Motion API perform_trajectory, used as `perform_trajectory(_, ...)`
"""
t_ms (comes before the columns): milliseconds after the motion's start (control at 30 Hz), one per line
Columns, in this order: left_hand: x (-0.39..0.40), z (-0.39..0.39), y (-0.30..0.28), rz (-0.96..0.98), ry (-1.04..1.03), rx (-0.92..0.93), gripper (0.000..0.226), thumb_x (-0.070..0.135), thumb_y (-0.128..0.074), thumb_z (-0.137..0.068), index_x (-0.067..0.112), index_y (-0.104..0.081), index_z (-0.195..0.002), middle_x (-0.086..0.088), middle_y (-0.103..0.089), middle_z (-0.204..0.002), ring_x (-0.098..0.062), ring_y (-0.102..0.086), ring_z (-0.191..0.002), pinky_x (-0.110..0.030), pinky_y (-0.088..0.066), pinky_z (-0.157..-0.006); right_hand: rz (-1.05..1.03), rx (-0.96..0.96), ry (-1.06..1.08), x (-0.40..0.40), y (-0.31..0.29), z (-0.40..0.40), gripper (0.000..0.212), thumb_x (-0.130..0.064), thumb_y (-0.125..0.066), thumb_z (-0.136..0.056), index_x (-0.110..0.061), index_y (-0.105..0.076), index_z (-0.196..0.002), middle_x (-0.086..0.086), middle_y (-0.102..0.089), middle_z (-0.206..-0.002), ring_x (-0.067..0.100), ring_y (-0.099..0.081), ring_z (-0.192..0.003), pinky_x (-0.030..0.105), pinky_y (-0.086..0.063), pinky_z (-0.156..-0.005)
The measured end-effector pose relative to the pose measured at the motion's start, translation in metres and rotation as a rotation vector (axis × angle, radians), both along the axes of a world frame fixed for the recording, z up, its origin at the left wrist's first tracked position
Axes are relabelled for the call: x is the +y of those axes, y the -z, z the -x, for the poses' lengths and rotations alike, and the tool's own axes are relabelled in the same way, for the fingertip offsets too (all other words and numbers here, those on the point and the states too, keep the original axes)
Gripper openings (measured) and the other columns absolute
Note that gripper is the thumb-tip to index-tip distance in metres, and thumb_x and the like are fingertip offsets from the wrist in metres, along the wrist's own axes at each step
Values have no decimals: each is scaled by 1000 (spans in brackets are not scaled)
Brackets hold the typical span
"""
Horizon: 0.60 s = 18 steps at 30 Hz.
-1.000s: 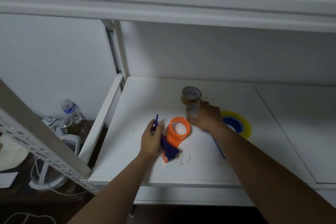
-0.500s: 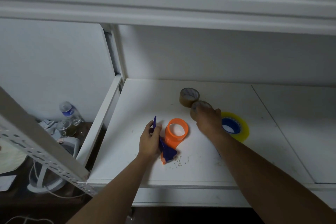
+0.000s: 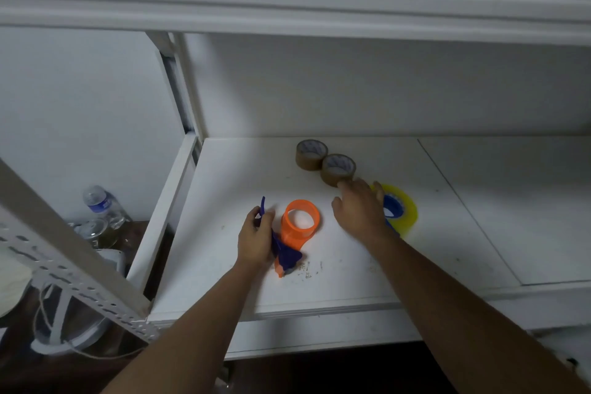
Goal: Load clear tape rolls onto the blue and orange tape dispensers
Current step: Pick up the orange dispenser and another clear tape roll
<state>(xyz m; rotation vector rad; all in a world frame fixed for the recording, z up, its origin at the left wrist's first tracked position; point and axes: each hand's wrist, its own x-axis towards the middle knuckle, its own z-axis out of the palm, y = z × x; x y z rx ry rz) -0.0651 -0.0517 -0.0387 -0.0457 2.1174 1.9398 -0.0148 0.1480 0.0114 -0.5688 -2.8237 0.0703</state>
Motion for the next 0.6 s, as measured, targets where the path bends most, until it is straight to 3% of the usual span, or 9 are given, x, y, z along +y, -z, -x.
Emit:
perform_trajectory(67, 2, 1, -4, -4, -21, -27, 52, 47, -50, -92, 14, -48, -132, -7, -65, -104, -19, -62, -83, -32, -52, -77, 24, 65, -13, 0, -3, -12, 26, -32, -48, -89, -13, -62, -102, 8, -66, -102, 28, -56, -103, 41, -38, -90)
perform_trajectory(133, 7, 0, -6, 17, -32, -27, 61, 54, -47, -86, 12, -51, -131, -16, -64, -114, -29, -62, -91, -42, -50, -85, 147, 119, -36, 0, -6, -26, 32, -35, -50, -92, -13, -63, -111, 8, -67, -107, 29, -57, -104, 40, -41, -87)
perform_trajectory(233, 21, -6, -19, -19, -14, -17, 57, 52, -47, -86, 9, -55, -123, -8, -62, -91, -29, -61, -80, -46, -51, -81, 528, 129, -28, 1, -11, -44, 39, -42, -54, -92, -16, -59, -121, 1, -66, -111, 21, -59, -104, 37, -48, -89)
perform_trajectory(333, 43, -17, -43, -97, 27, 9, 29, 39, -48, -94, 16, -60, -108, -2, -55, -81, -27, -59, -75, -41, -50, -73, 890, 104, 34, 7, -14, -54, 40, -47, -58, -90, -21, -57, -121, -6, -63, -102, 14, -60, -99, 34, -48, -89)
perform_trajectory(400, 61, -27, -58, -116, 67, 31, 17, 36, -47, -95, 23, -59, -95, -2, -54, -84, -27, -59, -76, -39, -48, -72, 1032, 167, 23, 14, -17, -64, 34, -46, -58, -89, -20, -58, -112, -2, -65, -89, 15, -63, -84, 32, -49, -79)
perform_trajectory(500, 91, -45, -72, -133, 115, 60, 15, 34, -48, -95, 25, -57, -87, -1, -52, -81, -27, -57, -77, -38, -46, -71, 1231, 351, 35, 32, -25, -89, 21, -29, -60, -93, -14, -57, -107, 9, -62, -80, 15, -57, -59, 18, -45, -52)
perform_trajectory(600, 129, -70, -79, -150, 152, 34, 17, 33, -48, -95, 23, -58, -84, -1, -55, -80, -26, -56, -77, -39, -44, -72, 1293, 454, 74, 60, -31, -126, 22, -24, -60, -94, -14, -55, -113, 4, -65, -83, 8, -59, -52, 15, -42, -47)
